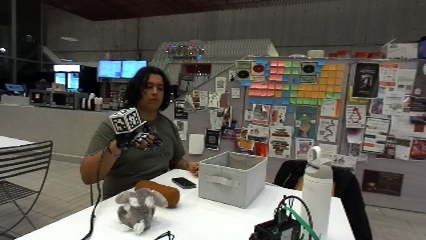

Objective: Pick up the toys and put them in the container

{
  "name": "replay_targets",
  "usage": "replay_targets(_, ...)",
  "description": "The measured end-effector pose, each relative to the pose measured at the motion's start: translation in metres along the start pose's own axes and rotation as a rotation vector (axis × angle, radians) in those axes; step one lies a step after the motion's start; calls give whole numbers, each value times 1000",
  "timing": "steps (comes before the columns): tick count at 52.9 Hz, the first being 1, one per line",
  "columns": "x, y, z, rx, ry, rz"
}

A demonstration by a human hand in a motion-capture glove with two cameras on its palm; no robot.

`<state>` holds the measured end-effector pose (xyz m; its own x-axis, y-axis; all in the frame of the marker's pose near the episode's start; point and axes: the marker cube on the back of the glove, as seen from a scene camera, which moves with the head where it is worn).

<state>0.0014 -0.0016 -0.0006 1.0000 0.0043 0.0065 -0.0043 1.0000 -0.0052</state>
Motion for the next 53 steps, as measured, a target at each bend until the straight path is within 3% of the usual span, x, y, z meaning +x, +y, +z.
replay_targets(20,10,-2,-7,24,36,59)
replay_targets(34,120,-83,-24,344,147,421)
replay_targets(43,233,-151,21,160,239,519)
replay_targets(48,268,-154,66,25,234,626)
replay_targets(53,284,-148,92,64,193,703)
